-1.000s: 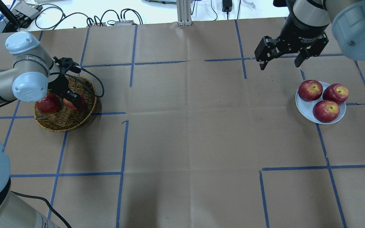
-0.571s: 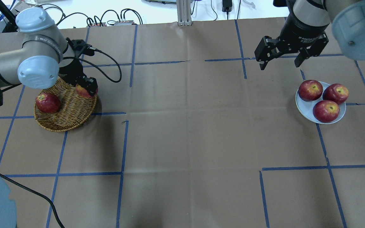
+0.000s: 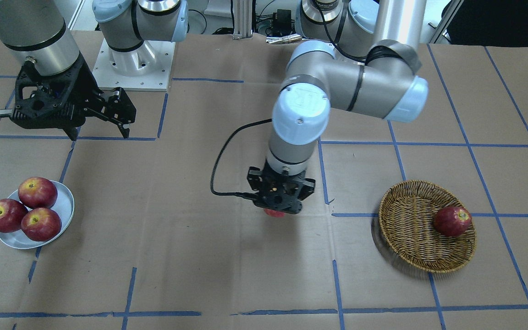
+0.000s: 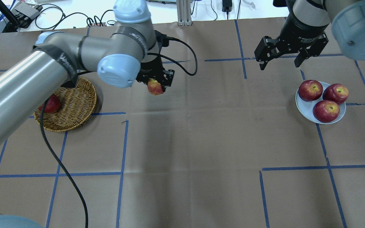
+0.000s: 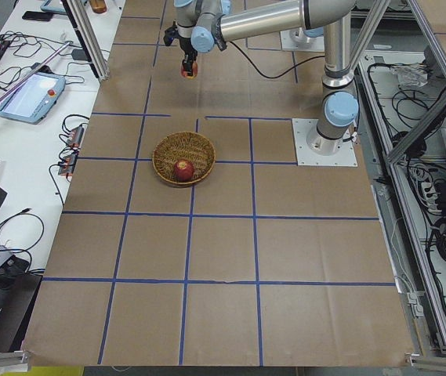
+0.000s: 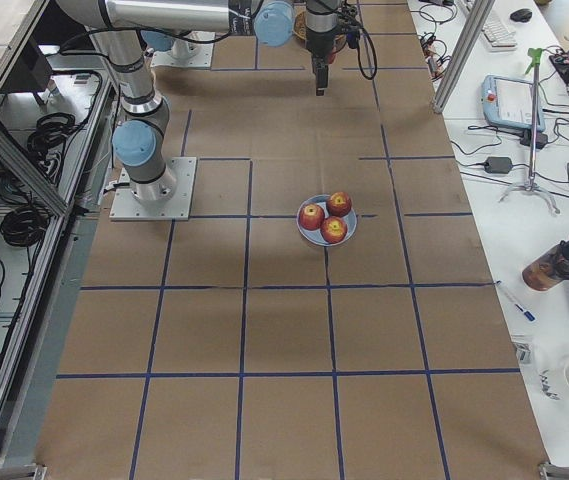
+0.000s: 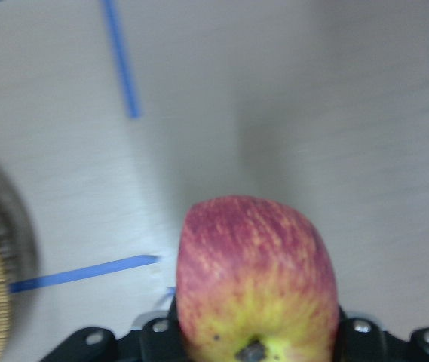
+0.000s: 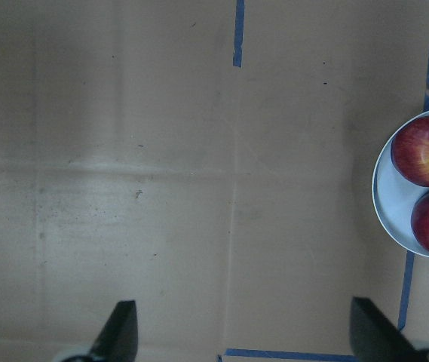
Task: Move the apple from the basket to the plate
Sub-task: 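Lift the apple with the left gripper and carry it toward the table center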
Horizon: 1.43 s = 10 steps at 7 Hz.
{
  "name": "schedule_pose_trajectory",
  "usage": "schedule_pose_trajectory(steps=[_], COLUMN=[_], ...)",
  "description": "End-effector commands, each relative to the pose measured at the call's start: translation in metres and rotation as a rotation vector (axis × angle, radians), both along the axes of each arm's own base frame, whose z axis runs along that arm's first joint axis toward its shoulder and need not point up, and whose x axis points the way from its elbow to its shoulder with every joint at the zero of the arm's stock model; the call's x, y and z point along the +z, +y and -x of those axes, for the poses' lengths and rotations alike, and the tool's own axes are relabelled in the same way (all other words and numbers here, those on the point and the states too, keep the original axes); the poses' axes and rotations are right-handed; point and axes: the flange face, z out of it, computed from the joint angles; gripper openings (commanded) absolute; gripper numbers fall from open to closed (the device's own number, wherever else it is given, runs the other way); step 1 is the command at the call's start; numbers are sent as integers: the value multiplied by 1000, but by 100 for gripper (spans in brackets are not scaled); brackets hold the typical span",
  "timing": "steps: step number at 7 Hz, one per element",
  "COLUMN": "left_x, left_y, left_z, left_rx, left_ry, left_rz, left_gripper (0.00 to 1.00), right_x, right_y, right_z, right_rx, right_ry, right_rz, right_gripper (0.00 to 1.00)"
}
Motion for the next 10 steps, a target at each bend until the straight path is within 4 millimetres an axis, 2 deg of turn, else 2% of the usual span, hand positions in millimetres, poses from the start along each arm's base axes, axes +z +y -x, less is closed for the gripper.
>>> schedule_pose_trajectory(steps=[1, 2, 4, 6, 7, 8, 9, 10], left_x=[-35, -52, -93, -112, -112, -116, -115, -106], left_y=[27, 33, 22, 16, 14, 13, 13, 11], left_z=[46, 43, 50, 55, 55, 56, 57, 57], left_rx=[-49, -37, -31, -16, -14, -16, -16, -14], left_ry=[-15, -23, -6, 8, 7, 8, 8, 11], left_rz=[-61, -86, -42, -11, -5, -4, 1, 14], left_gripper=[26, 26, 26, 27, 30, 38, 95, 99], right_x=[0, 0, 0, 0, 0, 0, 0, 0], right_y=[0, 0, 0, 0, 0, -1, -1, -1], right_z=[0, 0, 0, 0, 0, 0, 0, 0], right_rx=[0, 0, 0, 0, 0, 0, 0, 0], right_ry=[0, 0, 0, 0, 0, -1, -1, -4], right_rz=[0, 0, 0, 0, 3, 3, 4, 6], right_gripper=[100, 100, 100, 100, 100, 100, 100, 100])
